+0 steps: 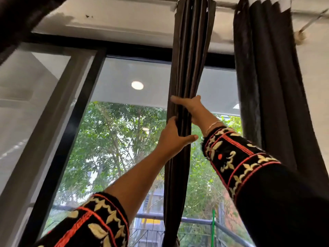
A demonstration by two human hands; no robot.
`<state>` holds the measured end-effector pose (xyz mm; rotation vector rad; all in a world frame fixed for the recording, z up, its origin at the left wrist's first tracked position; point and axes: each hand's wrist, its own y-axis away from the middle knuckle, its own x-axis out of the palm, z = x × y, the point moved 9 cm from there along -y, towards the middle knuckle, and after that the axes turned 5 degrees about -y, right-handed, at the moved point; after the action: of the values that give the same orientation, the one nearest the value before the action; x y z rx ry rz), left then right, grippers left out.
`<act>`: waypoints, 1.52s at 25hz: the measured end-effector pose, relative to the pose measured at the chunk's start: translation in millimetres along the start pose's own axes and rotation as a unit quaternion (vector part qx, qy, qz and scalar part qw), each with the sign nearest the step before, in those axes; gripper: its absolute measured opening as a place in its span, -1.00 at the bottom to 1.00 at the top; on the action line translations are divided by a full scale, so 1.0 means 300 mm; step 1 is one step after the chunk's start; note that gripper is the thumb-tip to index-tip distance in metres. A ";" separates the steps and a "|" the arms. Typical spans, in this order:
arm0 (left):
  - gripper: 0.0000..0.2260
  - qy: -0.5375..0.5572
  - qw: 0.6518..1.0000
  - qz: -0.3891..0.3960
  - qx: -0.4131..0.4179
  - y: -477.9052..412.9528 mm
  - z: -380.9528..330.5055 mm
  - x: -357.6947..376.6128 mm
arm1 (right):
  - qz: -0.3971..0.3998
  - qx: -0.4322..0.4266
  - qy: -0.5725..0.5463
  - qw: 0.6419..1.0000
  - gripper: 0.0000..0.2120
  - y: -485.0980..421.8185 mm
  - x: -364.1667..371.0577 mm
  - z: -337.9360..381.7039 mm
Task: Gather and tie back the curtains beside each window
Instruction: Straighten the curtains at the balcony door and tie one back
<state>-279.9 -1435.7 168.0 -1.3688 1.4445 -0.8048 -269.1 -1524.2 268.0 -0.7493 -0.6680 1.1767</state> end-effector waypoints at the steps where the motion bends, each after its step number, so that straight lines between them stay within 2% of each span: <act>1: -0.29 0.004 1.000 0.002 0.015 0.004 0.004 -0.028 | -0.020 -0.003 0.080 0.997 -0.12 -0.007 0.038 -0.007; 3: -0.20 -0.005 0.999 -0.014 0.042 0.018 0.027 -0.129 | -0.077 -0.052 0.265 0.960 -0.22 0.004 0.129 0.024; 5: -0.11 -0.024 0.999 -0.029 0.033 0.037 0.076 -0.246 | -0.105 -0.101 0.347 0.926 -0.29 0.025 0.245 0.077; 7: -0.13 0.006 1.000 -0.013 0.024 0.054 0.129 -0.368 | -0.103 -0.105 0.361 0.921 -0.33 0.030 0.396 0.111; 10: -0.19 0.055 0.998 0.004 0.035 0.073 0.168 -0.548 | -0.054 -0.108 0.363 0.924 -0.36 0.045 0.688 0.151; 15: -0.19 0.016 0.996 -0.079 0.023 0.095 0.281 -0.900 | 0.048 -0.120 0.343 0.930 -0.43 0.127 1.161 0.153; 18: -0.20 -0.038 0.995 -0.087 0.008 0.121 0.362 -1.031 | 0.055 -0.122 0.313 0.940 -0.44 0.164 1.282 0.139; 22: -0.23 -0.094 0.992 -0.085 -0.025 0.165 0.432 -1.099 | 0.004 -0.121 0.280 0.952 -0.45 0.197 1.254 0.131; 27: -0.28 -0.149 0.985 -0.069 -0.050 0.269 0.450 -1.067 | -0.015 -0.120 0.300 0.946 -0.40 0.256 1.143 0.089; 31: -0.31 -0.225 0.973 -0.057 -0.022 0.362 0.426 -1.012 | -0.026 -0.154 0.395 0.905 -0.42 0.354 1.024 0.003; 34: -0.34 -0.287 0.956 -0.050 -0.013 0.445 0.441 -0.979 | -0.014 -0.126 0.467 0.875 -0.41 0.450 0.916 -0.124; 38: -0.29 -0.449 0.893 0.029 0.004 0.589 0.511 -0.914 | 0.022 -0.104 0.543 0.833 -0.39 0.634 0.795 -0.293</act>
<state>-221.3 -1118.2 8.1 -1.3994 0.7304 -0.0694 -244.9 -1269.3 80.3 -1.4444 0.1981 0.5402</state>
